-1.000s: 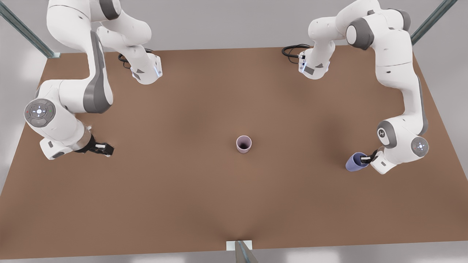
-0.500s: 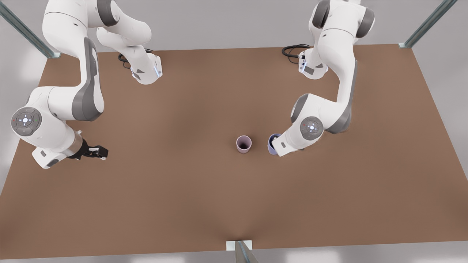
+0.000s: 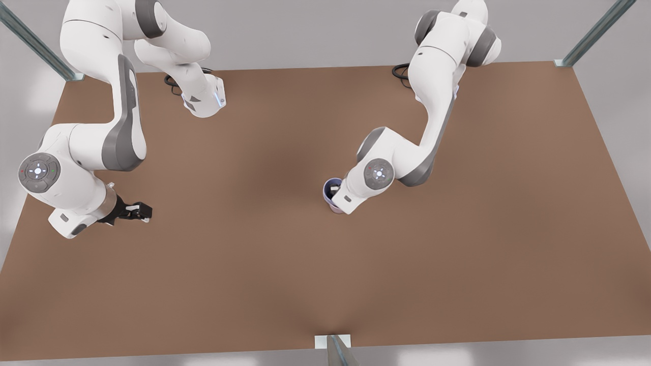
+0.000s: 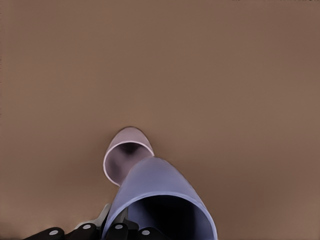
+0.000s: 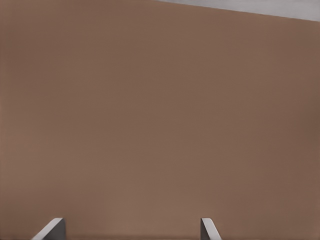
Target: Stack the cups, with the pink cup at the bottom and the purple cup at the top
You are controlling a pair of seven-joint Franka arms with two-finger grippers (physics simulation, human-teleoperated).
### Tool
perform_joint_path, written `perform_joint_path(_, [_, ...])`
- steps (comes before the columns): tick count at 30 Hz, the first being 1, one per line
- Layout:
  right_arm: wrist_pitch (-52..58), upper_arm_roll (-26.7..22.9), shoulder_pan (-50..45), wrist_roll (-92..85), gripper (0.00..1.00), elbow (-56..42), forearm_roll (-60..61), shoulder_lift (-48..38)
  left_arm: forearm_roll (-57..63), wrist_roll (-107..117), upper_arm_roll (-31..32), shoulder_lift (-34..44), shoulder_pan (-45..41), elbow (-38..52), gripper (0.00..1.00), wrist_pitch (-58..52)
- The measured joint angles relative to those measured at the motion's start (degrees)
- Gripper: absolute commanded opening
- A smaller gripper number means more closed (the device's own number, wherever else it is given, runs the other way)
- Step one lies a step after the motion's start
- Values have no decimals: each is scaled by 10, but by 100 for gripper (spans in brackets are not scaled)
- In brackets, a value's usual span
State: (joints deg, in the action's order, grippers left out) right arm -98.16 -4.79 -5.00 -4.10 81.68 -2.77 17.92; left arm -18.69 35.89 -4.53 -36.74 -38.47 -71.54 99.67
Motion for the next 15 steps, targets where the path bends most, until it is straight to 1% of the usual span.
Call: perform_joint_path(15, [0,1,0,-20,100,-8,0,9,43,131,6,12,3,-59,21,38])
